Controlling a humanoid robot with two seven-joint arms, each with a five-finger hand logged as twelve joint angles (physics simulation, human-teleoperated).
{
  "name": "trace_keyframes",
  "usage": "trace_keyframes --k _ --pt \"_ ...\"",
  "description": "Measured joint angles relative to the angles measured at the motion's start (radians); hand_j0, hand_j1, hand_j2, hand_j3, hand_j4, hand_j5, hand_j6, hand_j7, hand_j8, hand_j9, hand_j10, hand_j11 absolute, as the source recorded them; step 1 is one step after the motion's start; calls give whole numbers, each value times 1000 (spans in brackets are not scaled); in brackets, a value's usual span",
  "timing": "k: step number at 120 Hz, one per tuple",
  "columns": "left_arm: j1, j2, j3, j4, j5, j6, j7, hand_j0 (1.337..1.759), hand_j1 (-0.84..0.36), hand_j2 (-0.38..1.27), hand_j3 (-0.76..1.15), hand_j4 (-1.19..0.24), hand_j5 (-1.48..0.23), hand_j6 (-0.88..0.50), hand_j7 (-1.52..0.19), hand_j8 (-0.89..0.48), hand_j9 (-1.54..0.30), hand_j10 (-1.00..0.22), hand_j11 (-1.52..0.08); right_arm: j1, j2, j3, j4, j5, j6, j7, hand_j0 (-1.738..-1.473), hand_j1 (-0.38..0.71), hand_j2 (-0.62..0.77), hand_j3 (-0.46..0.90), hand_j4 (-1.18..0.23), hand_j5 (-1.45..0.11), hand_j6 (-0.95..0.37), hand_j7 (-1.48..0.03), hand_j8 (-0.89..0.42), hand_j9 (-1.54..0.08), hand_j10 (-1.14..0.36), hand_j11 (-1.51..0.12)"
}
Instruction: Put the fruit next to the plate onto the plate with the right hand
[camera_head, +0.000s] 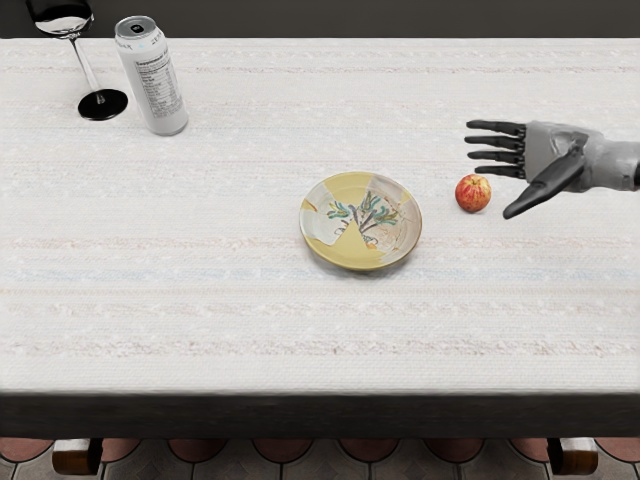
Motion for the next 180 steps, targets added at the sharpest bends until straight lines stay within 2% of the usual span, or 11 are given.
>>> trace_keyframes --k 25,33,41,61,77,89,113,125,145,180 --pt "0 0 0 0 0 0 0 1658 69 47 0 -233 -303 -233 -303 -233 -303 -233 -303 72 66 0 15 -21 0 -90 -1658 -304 -6 0 -38 -50 -38 -50 -38 -50 -38 -50" --pt "0 0 0 0 0 0 0 1658 69 47 0 -233 -303 -233 -303 -233 -303 -233 -303 108 87 0 33 -97 0 -133 -1658 -305 -6 0 -38 -49 -38 -49 -38 -49 -38 -49" --pt "0 0 0 0 0 0 0 1658 69 47 0 -233 -303 -233 -303 -233 -303 -233 -303 142 117 0 45 -220 -17 -160 -1658 -306 -6 0 -38 -48 -38 -48 -37 -48 -37 -48" --pt "0 0 0 0 0 0 0 1658 69 47 0 -233 -303 -233 -303 -233 -303 -233 -303 169 181 -11 134 -497 -316 -192 -1658 -313 -5 0 -32 -40 -32 -40 -32 -40 -32 -40" --pt "0 0 0 0 0 0 0 1658 69 47 0 -233 -303 -233 -303 -233 -303 -233 -303 166 200 -58 216 -679 -541 -290 -1658 -301 -7 0 -42 -53 -43 -53 -42 -53 -42 -53" --pt "0 0 0 0 0 0 0 1658 69 47 0 -233 -303 -233 -303 -233 -303 -233 -303 156 252 -80 188 -763 -621 -323 -1658 -273 -12 0 -66 -84 -67 -83 -67 -84 -66 -84" --pt "0 0 0 0 0 0 0 1658 69 47 0 -233 -303 -233 -303 -233 -303 -233 -303 152 346 -131 39 -868 -704 -338 -1658 -241 -17 0 -94 -119 -95 -118 -94 -119 -93 -119" --pt "0 0 0 0 0 0 0 1658 69 47 0 -233 -303 -233 -303 -233 -303 -233 -303 137 358 -174 1 -880 -741 -333 -1658 -227 -19 0 -106 -134 -107 -134 -106 -134 -105 -134" --pt "0 0 0 0 0 0 0 1658 69 47 0 -233 -303 -233 -303 -233 -303 -233 -303 106 374 -196 -50 -884 -767 -300 -1658 -149 -31 0 -171 -219 -172 -218 -171 -218 -170 -218" --pt "0 0 0 0 0 0 0 1658 69 47 0 -233 -303 -233 -303 -233 -303 -233 -303 98 424 -200 -124 -874 -793 -289 -1658 -62 -46 0 -243 -313 -245 -313 -244 -313 -243 -313"
